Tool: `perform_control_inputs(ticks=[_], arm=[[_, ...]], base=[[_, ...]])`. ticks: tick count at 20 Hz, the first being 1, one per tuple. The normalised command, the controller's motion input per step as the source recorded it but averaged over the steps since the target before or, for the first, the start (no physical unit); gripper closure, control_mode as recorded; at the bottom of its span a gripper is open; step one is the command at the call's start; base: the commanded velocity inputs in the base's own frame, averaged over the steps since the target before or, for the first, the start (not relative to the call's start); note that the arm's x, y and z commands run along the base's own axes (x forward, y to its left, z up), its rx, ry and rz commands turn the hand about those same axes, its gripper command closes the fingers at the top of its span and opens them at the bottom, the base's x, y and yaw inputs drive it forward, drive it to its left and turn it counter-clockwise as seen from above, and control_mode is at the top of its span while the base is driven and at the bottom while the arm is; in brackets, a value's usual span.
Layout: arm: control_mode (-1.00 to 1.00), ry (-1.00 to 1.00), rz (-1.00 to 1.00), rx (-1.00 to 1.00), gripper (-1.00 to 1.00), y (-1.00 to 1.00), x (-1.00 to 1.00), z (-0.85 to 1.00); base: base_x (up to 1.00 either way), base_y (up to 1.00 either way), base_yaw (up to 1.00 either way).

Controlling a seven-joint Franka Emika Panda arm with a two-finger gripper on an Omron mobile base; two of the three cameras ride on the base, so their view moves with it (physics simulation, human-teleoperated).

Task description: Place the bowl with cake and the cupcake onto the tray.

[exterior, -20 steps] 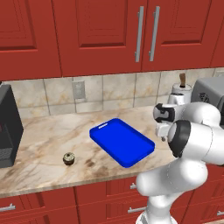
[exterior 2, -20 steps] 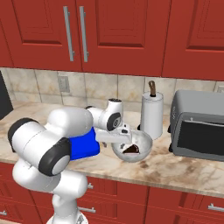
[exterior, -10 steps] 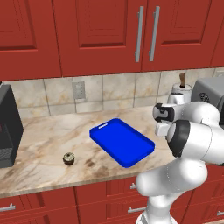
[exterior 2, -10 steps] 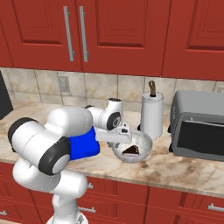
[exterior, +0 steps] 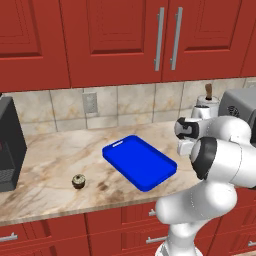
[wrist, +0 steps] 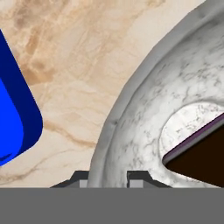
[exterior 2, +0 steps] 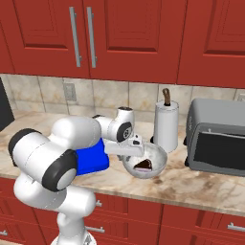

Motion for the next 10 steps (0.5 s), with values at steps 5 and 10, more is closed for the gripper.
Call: perform_control_inputs(ticks=[5,10], arm=[[-1.00,0.00,0.00,-0.03,1.00,0.05,0.00,0.00],[-1.00,-0.01,0.01,-0.02,1.00,0.04,0.00,0.03]], base=[[0.00,0.00,0.00],[0.00,0.00,0.00]])
